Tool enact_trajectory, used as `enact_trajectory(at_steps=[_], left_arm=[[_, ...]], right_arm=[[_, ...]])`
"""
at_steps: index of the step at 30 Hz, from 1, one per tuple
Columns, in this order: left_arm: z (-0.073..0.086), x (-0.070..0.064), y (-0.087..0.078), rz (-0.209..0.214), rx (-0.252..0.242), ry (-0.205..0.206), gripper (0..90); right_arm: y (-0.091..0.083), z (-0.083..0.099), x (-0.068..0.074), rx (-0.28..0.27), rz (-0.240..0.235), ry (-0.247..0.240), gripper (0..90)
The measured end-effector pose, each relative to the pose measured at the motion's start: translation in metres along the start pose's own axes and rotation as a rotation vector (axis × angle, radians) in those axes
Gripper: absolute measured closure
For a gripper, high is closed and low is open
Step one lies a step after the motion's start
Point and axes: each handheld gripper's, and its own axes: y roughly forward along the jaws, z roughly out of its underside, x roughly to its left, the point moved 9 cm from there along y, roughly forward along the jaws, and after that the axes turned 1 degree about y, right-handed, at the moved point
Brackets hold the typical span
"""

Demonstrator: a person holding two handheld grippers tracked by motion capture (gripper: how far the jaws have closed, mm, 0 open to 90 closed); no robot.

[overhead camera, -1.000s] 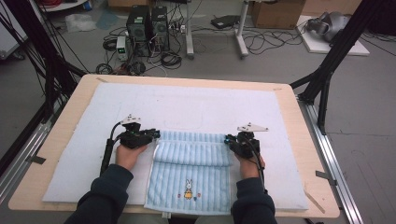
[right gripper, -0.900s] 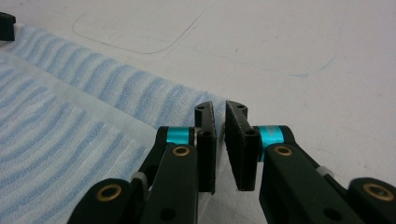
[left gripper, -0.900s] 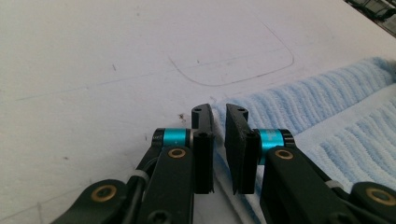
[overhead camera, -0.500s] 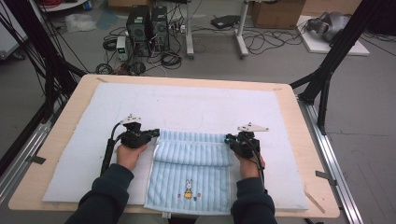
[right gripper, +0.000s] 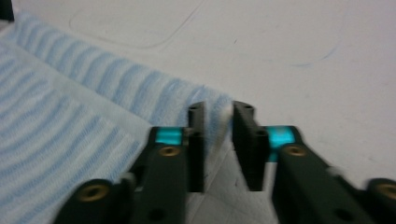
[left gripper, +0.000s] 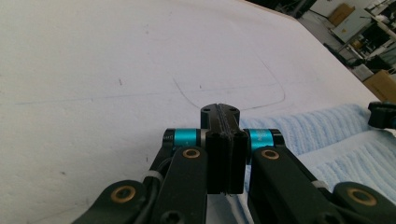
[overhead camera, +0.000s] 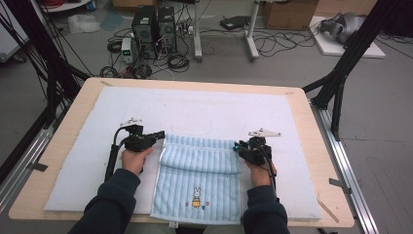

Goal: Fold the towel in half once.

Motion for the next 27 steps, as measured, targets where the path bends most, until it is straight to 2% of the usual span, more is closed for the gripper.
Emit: enact_trajectory(at_steps=[1,2,4,6,7,10,11,12,13,15,18,19,20,21,22,23,24,25,27], left_arm=[[0.0,0.0,0.001,-0.003,0.001,-0.005,89.1],[0.0,0.001,0.001,-0.008,0.0,-0.005,89.2],[-0.001,0.004,0.002,-0.02,-0.008,-0.019,89.2],[-0.002,0.007,0.004,-0.034,0.007,-0.029,89.1],[-0.003,0.007,0.007,-0.046,0.024,-0.005,89.1],[-0.009,0.004,0.01,-0.077,0.019,0.036,88.5],[-0.01,0.004,0.01,-0.093,0.012,0.058,85.5],[-0.009,0.006,0.009,-0.113,0.024,0.063,75.5],[-0.006,0.008,0.009,-0.118,0.043,0.049,66.6],[0.001,0.01,0.009,-0.11,0.099,0.043,56.7],[0.005,0.002,0.01,-0.069,0.126,0.051,51.0],[0.007,-0.003,0.011,-0.052,0.139,0.065,50.8],[0.01,-0.007,0.013,-0.043,0.149,0.097,50.8],[0.011,-0.01,0.014,-0.061,0.149,0.157,50.1],[0.012,-0.012,0.015,-0.083,0.153,0.188,51.0],[0.013,-0.013,0.016,-0.074,0.157,0.2,55.2],[0.014,-0.016,0.017,-0.049,0.16,0.199,70.6],[0.014,-0.017,0.017,-0.054,0.157,0.206,79.7],[0.011,-0.015,0.018,-0.062,0.156,0.19,84.0]], right_arm=[[0.003,0.001,0.0,0.011,-0.005,-0.012,84.2],[0.004,0.001,0.001,0.01,-0.008,-0.016,87.9],[0.006,-0.001,-0.001,-0.003,-0.001,-0.028,88.5],[0.008,-0.003,-0.003,-0.006,0.012,-0.027,88.6],[0.009,-0.004,-0.004,-0.009,0.016,-0.023,88.6],[0.012,-0.006,-0.008,-0.014,0.042,-0.02,86.7],[0.012,-0.006,-0.008,-0.018,0.047,-0.008,79.2],[0.011,-0.006,-0.009,-0.017,0.05,0.001,75.2],[0.01,-0.005,-0.01,-0.011,0.051,0.009,71.2],[0.007,-0.004,-0.011,-0.01,0.046,0.016,65.9],[0.012,0.002,-0.009,0.04,0.035,0.004,62.4],[0.015,0.004,-0.006,0.055,0.026,0.006,62.5],[0.016,0.004,-0.005,0.056,0.03,-0.009,64.5],[0.016,0.004,-0.003,0.058,0.025,-0.018,69.1],[0.017,0.004,-0.001,0.062,0.021,-0.034,72.6],[0.017,0.004,0.001,0.066,0.013,-0.049,80.2],[0.017,0.005,0.004,0.072,-0.005,-0.057,83.8],[0.018,0.004,0.005,0.077,-0.005,-0.07,85.4],[0.018,0.003,0.004,0.085,-0.008,-0.073,86.5]])
